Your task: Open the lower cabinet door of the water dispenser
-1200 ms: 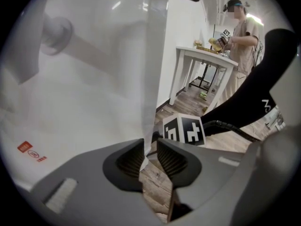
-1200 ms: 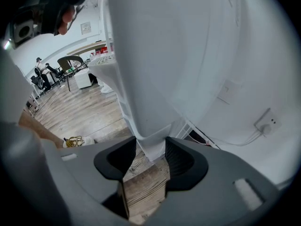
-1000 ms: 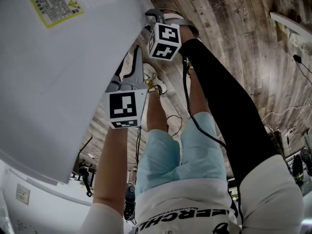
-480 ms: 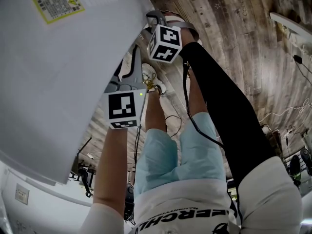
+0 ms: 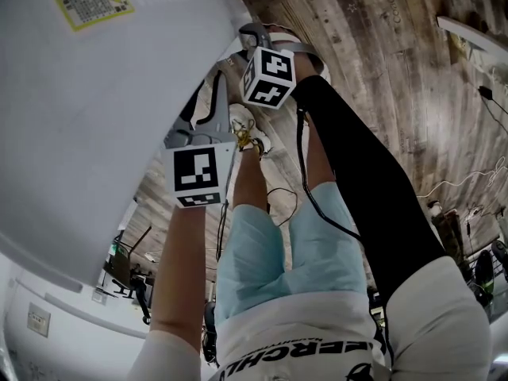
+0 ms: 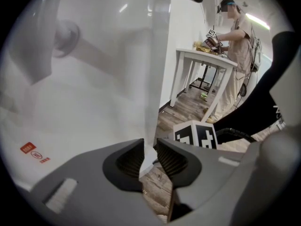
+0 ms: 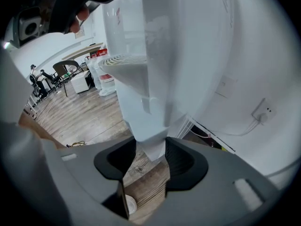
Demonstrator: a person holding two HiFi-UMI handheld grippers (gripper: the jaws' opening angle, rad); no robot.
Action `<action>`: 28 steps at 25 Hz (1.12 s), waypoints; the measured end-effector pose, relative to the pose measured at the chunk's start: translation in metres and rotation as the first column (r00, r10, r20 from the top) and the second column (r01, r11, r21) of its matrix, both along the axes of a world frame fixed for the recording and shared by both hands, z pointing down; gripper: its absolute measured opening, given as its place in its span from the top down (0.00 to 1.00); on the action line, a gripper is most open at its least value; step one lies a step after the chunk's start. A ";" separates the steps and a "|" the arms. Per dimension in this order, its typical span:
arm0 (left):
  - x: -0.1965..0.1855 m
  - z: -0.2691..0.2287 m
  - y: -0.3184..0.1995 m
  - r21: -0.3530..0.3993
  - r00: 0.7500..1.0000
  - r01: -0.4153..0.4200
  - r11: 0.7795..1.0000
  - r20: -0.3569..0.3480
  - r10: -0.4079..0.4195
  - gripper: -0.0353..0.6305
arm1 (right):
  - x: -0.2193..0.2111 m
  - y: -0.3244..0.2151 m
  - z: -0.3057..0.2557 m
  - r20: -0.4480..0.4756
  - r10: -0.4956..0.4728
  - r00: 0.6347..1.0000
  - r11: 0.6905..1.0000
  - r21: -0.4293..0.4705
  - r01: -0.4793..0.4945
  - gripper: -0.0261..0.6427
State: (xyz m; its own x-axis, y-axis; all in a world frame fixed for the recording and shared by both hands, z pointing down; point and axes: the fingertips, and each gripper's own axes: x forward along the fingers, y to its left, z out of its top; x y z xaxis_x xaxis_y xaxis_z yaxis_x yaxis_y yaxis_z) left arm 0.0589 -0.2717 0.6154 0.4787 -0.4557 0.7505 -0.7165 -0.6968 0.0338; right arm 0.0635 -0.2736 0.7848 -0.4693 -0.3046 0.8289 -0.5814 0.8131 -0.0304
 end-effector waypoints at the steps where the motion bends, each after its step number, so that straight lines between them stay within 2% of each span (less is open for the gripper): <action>1: 0.000 0.000 0.000 0.002 1.000 -0.002 1.000 -0.002 0.002 0.82 | 0.000 0.002 0.000 -0.004 0.001 1.000 1.000 -0.001 -0.001 0.68; 6: 0.001 0.000 0.007 0.003 1.000 -0.022 1.000 -0.010 0.022 0.82 | -0.003 0.011 0.000 -0.008 0.019 1.000 1.000 -0.006 -0.019 0.68; 15: 0.005 -0.003 0.019 0.025 0.993 -0.112 0.993 -0.029 0.113 0.82 | -0.005 0.022 0.003 -0.019 0.093 0.995 0.996 -0.003 -0.093 0.68; 22: -0.006 -0.009 0.028 0.034 0.980 -0.190 0.981 -0.049 0.192 0.82 | -0.009 0.036 0.002 -0.052 0.160 0.986 0.987 -0.021 -0.161 0.68; 28: -0.018 -0.012 0.038 0.044 0.975 -0.208 0.977 -0.068 0.211 0.82 | -0.016 0.059 0.002 -0.075 0.199 0.977 0.979 -0.040 -0.202 0.68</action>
State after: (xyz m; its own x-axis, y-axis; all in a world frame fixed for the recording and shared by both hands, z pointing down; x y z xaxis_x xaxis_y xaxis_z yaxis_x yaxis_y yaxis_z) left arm 0.0408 -0.2337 0.6039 0.6183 -0.3661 0.6954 -0.5508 -0.8330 0.0512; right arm 0.0475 -0.2149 0.7872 -0.3431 -0.3462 0.8732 -0.7344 0.6785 -0.0196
